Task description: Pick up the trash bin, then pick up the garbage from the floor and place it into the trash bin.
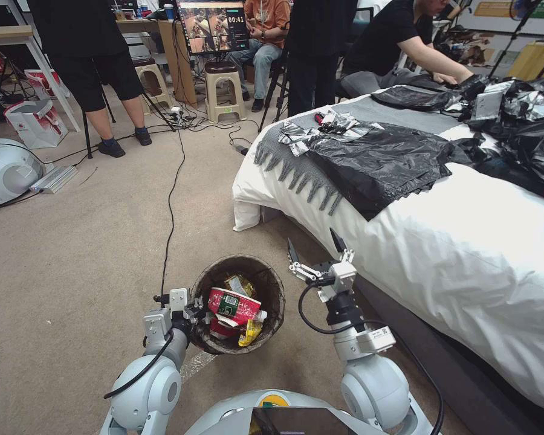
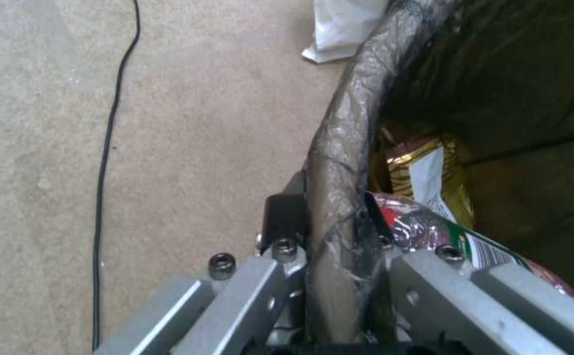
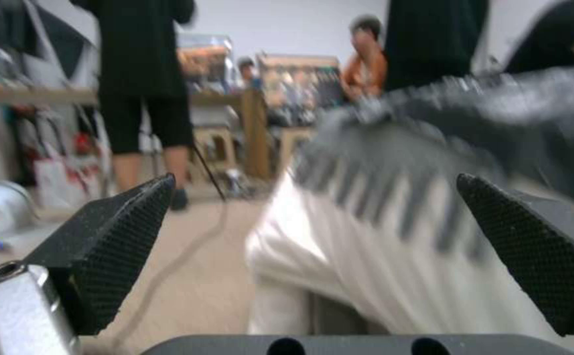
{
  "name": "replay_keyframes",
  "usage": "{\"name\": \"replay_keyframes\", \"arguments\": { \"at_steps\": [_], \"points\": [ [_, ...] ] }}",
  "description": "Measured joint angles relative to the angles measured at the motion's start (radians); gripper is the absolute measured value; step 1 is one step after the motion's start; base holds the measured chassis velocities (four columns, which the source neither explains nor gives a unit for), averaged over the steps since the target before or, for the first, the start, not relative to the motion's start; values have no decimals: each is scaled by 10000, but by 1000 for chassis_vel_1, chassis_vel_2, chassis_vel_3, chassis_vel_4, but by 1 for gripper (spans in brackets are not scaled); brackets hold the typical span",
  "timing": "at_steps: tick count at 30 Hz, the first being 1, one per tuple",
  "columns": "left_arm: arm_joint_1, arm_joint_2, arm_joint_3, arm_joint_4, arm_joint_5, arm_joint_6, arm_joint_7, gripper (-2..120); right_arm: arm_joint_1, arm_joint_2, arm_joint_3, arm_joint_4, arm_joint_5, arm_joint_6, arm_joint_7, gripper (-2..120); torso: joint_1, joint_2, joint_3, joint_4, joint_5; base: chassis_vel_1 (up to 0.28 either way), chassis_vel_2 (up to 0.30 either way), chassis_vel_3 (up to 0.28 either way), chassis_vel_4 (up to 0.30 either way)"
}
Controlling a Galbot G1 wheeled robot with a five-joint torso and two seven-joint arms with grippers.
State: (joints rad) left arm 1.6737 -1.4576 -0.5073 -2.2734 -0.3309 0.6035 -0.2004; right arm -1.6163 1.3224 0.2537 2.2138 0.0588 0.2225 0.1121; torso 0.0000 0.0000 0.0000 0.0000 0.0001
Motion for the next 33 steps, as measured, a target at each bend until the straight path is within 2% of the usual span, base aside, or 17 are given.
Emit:
{"name": "replay_keyframes", "arguments": {
  "at_steps": [5,10,33],
  "points": [
    [-17,21,-26,0,-13,-39,9,3,-371,319,223,-820,-138,293,207,100,0,0,0,-1,-1,0,0,0,0],
    [-34,35,-47,6,-31,-58,15,3,-302,663,351,-1766,-605,1190,337,100,0,0,0,0,-1,0,0,0,0],
    [0,-30,-84,-65,-36,-207,95,3,-87,660,329,-1897,-475,1341,-157,100,0,0,0,-1,-1,0,0,0,0]
  ]
}}
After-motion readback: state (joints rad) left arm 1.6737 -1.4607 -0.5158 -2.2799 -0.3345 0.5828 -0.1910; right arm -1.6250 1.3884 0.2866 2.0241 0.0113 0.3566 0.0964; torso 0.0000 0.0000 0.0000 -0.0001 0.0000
